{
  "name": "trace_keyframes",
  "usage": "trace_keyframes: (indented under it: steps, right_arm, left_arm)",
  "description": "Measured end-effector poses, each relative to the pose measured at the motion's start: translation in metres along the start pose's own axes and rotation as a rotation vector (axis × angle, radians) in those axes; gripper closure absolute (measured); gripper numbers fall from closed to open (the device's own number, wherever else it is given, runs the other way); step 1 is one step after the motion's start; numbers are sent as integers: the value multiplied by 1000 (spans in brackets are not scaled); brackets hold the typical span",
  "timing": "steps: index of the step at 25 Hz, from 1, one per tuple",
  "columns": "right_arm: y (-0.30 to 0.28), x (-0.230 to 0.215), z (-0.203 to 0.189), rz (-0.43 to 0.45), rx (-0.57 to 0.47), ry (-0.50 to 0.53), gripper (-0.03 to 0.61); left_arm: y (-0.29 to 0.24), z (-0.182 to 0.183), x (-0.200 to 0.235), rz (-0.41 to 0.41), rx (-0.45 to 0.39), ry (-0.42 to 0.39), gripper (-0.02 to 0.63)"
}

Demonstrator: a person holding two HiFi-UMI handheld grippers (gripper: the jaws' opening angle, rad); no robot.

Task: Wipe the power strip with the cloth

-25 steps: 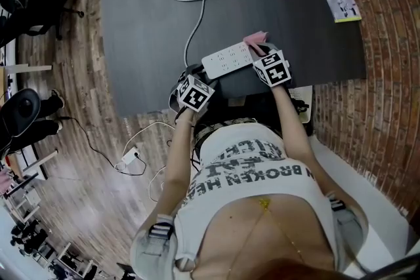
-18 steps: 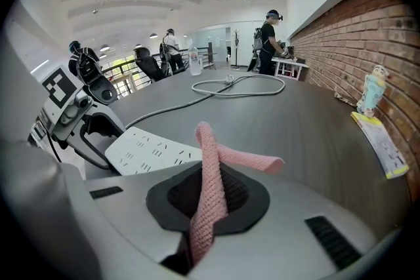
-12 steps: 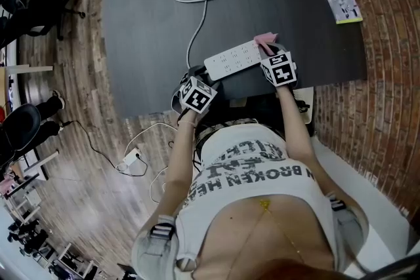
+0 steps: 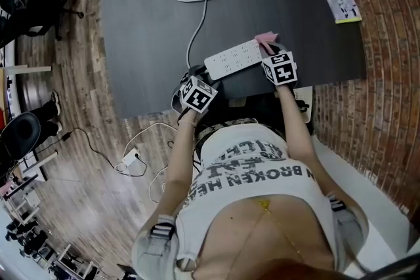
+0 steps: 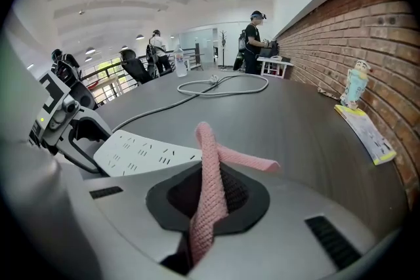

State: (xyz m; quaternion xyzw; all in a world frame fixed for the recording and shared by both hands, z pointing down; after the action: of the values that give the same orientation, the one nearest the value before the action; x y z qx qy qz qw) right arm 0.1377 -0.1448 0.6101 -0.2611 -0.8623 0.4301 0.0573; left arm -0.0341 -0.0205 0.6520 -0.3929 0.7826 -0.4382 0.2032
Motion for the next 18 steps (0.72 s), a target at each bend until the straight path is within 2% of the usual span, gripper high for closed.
trace_keyframes:
  steps: [2, 4, 10, 14, 18]
  right_arm:
    - [0, 1, 0, -18, -8, -5, 561]
    - [2, 8, 1, 1, -13, -2, 562]
    - [18, 73, 19, 270, -82, -43, 562]
    - [20, 127, 11, 436, -45, 33, 562]
    - [15, 170, -8, 534, 35, 130, 561]
  left_arm:
    - [0, 0, 0, 0, 0, 1, 334]
    - [0, 0, 1, -2, -1, 0, 334]
    - [1, -1, 1, 0, -4, 0, 334]
    - [0, -1, -1, 0, -6, 1, 334]
    - [-1, 0, -2, 6, -10, 0, 334]
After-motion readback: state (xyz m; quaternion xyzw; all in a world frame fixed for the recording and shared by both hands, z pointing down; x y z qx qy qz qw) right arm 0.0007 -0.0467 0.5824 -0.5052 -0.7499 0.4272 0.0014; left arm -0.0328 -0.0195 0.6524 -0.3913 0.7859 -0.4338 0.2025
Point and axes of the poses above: the fingertips, and each gripper's own axes: y backward along the fingers, x to its left, z out of its top, the point moved 2 cm from there along y, backward along the fingers, and after that the axes turned 10 degrees about -y, right-handed, at the moved point
